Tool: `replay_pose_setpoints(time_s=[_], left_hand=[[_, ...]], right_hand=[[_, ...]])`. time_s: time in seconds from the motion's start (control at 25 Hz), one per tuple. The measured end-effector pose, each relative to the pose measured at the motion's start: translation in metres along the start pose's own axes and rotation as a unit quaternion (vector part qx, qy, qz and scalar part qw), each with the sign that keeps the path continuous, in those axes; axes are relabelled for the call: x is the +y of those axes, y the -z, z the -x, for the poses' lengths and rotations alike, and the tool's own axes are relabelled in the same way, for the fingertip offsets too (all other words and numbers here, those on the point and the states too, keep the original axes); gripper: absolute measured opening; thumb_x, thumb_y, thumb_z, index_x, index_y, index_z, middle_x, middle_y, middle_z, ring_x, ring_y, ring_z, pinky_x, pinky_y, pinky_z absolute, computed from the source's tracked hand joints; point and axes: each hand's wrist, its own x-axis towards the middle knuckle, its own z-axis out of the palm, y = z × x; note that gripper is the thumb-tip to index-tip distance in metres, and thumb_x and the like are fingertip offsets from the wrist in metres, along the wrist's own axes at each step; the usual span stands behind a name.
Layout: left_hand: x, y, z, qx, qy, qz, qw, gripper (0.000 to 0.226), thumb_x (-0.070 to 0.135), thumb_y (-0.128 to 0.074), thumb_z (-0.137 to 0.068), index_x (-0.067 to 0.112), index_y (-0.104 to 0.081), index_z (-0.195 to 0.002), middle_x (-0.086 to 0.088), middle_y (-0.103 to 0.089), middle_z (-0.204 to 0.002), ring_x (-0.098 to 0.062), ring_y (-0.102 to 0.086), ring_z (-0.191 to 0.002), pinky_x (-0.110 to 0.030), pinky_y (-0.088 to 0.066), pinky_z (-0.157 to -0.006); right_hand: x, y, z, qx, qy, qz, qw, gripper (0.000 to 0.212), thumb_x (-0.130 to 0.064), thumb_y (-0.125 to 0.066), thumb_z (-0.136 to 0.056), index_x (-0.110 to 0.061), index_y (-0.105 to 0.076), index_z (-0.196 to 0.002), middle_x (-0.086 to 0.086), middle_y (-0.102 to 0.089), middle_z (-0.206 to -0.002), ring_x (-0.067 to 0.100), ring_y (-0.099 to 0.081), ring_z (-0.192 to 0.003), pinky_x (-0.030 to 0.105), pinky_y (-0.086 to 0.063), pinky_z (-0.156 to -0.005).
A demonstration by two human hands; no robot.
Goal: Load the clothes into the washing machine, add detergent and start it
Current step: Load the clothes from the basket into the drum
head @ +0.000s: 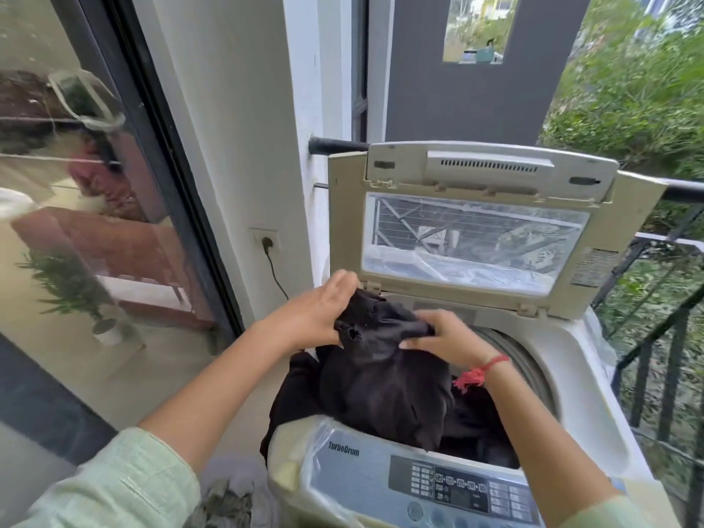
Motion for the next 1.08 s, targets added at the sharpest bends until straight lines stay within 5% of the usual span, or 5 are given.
replay_pose_setpoints(time_s=[0.28,0.44,0.76,0.96,1.08], left_hand=[[-0.039,-0.077,0.009,-0.113,0.202,0.127,0.965,0.108,0.059,-0.076,-0.062,0.032,-0.012,-0.145,0.001,-0.016,-0.151,-0.023,-0.019,-0.140,-0.051,-0.027,-0.110],[-0.039,-0.139,0.013,-0.212,0.189,-0.033,0.958,0.040,0.032,-0.056,-0.085,0.032,-0.046,-0.124,-0.007,-0.031,-0.144,-0.030,-0.013,-0.142,-0.063,-0.025,-0.105],[0.086,-0.074,-0.063,0.182,0.162,0.344,0.907,0.018,0.000,-0.036,-0.086,0.010,-0.035,-0.100,-0.015,-0.052,-0.094,-0.030,-0.048,-0.083,-0.036,-0.035,-0.069],[0.133,-0.096,-0.084,0.084,-0.075,0.392,0.913,0.030,0.001,-0.039,-0.079,0.020,-0.041,-0.102,-0.002,-0.052,-0.099,-0.018,-0.050,-0.091,-0.029,-0.042,-0.083],[0.099,-0.137,-0.084,-0.050,0.038,0.165,0.984,0.023,0.013,-0.041,-0.086,0.016,-0.044,-0.108,-0.009,-0.052,-0.116,-0.031,-0.053,-0.105,-0.042,-0.046,-0.085]], right_hand=[[0.002,0.076,0.030,0.486,0.033,-0.055,0.871,0.041,-0.008,-0.038,-0.090,-0.020,-0.056,-0.125,0.007,-0.058,-0.117,0.010,-0.052,-0.112,0.020,-0.038,-0.098],[0.029,0.075,0.056,0.214,-0.082,0.066,0.971,0.038,0.004,-0.046,-0.090,-0.012,-0.062,-0.120,0.006,-0.064,-0.112,0.013,-0.054,-0.108,0.012,-0.033,-0.082],[0.051,0.091,0.095,0.411,-0.120,-0.111,0.897,0.050,0.006,-0.038,-0.080,-0.024,-0.063,-0.112,0.005,-0.064,-0.111,0.025,-0.056,-0.116,0.031,-0.042,-0.099],[0.021,0.123,0.105,0.479,-0.014,-0.293,0.827,0.047,0.007,-0.036,-0.090,-0.020,-0.061,-0.120,0.007,-0.060,-0.127,0.014,-0.056,-0.118,0.024,-0.045,-0.100],[0.027,0.130,0.115,0.397,-0.032,-0.245,0.884,0.054,0.013,-0.038,-0.086,-0.028,-0.064,-0.110,-0.004,-0.067,-0.112,0.015,-0.060,-0.111,0.023,-0.047,-0.096]])
